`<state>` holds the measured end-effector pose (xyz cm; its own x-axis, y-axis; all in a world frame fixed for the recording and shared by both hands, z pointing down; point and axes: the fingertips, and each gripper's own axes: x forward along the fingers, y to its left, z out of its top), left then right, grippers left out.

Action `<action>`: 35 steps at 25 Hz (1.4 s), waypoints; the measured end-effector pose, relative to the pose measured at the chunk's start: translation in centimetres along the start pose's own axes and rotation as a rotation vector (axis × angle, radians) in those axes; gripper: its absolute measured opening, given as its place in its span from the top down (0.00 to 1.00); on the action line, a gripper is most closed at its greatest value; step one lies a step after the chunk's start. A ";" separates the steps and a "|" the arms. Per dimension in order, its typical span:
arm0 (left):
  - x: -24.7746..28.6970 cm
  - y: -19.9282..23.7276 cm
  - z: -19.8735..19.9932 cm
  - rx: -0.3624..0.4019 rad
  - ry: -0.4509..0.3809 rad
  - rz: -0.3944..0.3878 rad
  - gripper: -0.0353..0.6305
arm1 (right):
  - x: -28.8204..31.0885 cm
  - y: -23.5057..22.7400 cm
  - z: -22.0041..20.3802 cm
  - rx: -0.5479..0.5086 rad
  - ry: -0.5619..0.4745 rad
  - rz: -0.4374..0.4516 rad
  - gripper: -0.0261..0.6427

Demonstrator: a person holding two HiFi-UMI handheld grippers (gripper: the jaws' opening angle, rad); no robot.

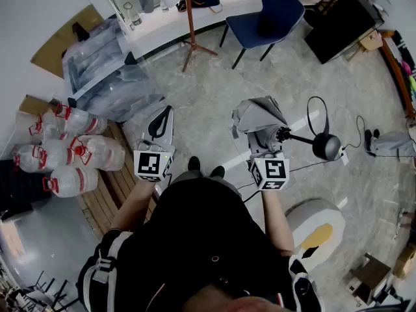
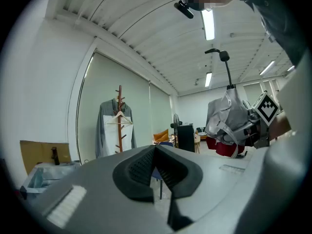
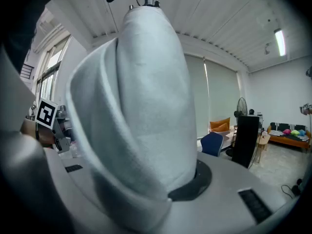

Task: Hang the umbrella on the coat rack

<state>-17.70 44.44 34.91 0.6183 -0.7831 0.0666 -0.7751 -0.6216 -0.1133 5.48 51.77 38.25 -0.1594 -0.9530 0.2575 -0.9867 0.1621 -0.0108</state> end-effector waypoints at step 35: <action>0.9 -1.1 -0.3 0.023 0.003 0.003 0.94 | 1.2 -1.4 0.1 -0.027 -0.012 0.032 0.73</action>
<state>-16.28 44.39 35.36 0.6155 -0.7851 0.0688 -0.7738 -0.6186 -0.1363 6.64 50.35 38.50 -0.1917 -0.9502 0.2459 -0.9798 0.1997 0.0075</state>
